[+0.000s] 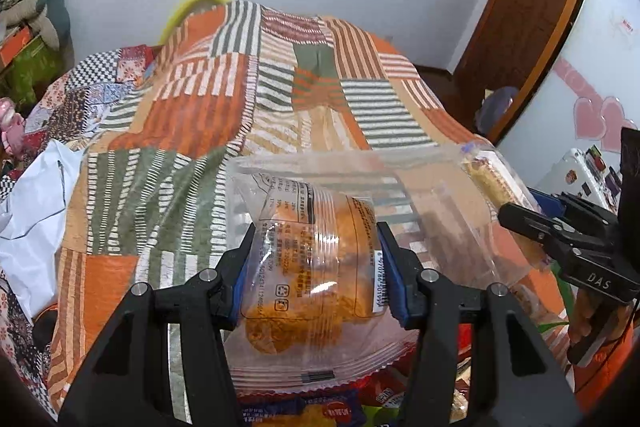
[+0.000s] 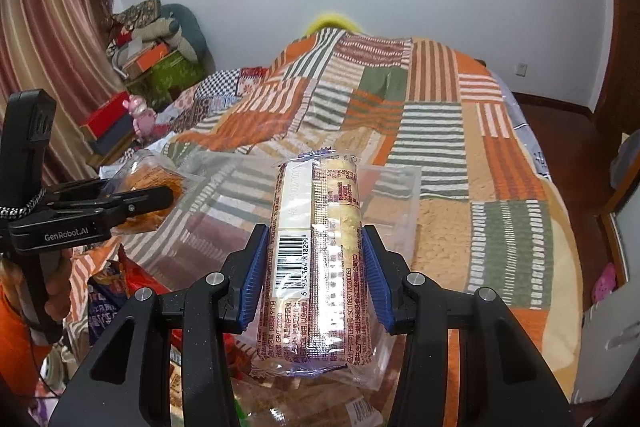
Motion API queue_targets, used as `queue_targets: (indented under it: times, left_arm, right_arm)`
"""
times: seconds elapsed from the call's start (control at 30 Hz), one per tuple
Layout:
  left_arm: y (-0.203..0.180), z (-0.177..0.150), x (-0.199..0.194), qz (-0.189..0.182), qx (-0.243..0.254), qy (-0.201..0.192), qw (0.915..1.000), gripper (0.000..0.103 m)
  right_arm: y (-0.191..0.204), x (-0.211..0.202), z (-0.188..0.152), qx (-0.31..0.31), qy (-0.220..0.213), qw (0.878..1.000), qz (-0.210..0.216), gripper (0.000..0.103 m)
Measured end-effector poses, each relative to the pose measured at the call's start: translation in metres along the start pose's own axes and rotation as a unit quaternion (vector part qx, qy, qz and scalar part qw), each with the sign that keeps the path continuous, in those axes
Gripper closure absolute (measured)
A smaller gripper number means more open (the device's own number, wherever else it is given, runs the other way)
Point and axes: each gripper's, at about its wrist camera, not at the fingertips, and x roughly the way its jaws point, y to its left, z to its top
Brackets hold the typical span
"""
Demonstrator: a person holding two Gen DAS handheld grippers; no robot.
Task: Organize snacks
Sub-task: 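Carry both packages over the clear box and open both tools to drop them, then grasp the cream bun with the right tool while the left grasps the biscuit tray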
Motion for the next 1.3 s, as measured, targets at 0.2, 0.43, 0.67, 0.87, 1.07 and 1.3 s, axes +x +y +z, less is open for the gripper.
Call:
queue_targets:
  times: [0.2, 0.43, 0.67, 0.87, 1.07, 1.3]
  left_arm:
    - [-0.003, 0.0, 0.002, 0.014, 0.002, 0.006, 0.9999, 0.037]
    - [-0.009, -0.001, -0.024, 0.012, 0.01, -0.023, 0.9996, 0.035]
    - [-0.015, -0.013, -0.064, 0.012, 0.008, -0.053, 0.9985, 0.033]
    - [-0.018, -0.039, -0.096, 0.024, 0.008, -0.07, 0.9972, 0.021]
    - [-0.021, -0.074, -0.118, 0.041, 0.01, -0.069, 0.9967, 0.02]
    - [-0.016, -0.115, -0.131, 0.055, -0.003, -0.06, 0.9967, 0.015]
  right_arm:
    - [0.001, 0.009, 0.0, -0.003, 0.019, 1.0, -0.005, 0.058]
    - [0.004, -0.013, 0.002, -0.015, -0.01, 1.0, -0.011, 0.053]
    - [0.009, -0.046, -0.005, -0.016, -0.037, 0.999, -0.014, 0.052]
    - [0.015, -0.077, -0.02, -0.019, -0.055, 0.998, -0.019, 0.049]
    - [0.02, -0.098, -0.043, -0.026, -0.062, 0.997, -0.031, 0.046]
    - [0.024, -0.11, -0.074, -0.018, -0.051, 0.998, -0.033, 0.046]
